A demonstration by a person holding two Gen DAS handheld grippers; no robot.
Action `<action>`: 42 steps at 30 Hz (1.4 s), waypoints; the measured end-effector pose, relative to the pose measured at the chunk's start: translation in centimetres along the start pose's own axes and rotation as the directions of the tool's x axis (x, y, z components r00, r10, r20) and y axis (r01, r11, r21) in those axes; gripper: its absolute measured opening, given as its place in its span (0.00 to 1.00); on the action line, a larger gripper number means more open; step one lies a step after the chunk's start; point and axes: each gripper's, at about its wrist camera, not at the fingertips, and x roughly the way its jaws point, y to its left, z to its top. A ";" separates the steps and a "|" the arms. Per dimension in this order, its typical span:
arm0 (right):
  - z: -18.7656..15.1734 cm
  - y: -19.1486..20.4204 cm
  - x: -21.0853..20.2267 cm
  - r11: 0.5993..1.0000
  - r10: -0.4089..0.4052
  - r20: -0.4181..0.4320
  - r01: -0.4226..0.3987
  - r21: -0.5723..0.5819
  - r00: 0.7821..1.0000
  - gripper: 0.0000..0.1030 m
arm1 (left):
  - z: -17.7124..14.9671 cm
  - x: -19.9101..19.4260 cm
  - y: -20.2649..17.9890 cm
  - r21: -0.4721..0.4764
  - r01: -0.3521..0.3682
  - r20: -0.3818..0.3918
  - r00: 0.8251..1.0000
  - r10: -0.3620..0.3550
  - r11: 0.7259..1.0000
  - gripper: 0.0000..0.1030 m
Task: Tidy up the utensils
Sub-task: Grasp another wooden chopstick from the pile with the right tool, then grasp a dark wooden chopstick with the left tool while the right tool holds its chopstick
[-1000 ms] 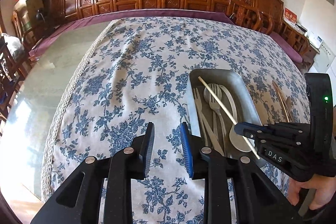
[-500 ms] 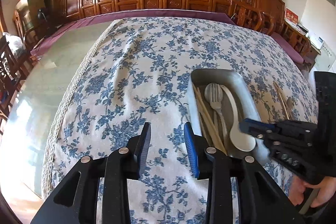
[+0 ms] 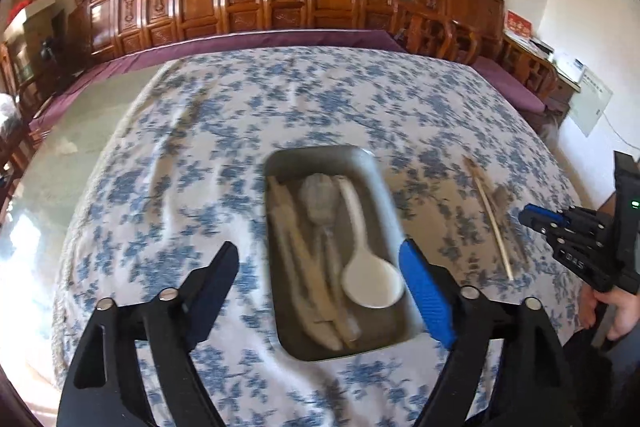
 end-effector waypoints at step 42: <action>-1.8 -7.6 0.9 0.976 0.031 0.036 -0.038 0.216 0.999 0.06 | -1.0 10.0 -17.1 0.169 0.085 -0.150 0.987 -0.059 0.982 0.81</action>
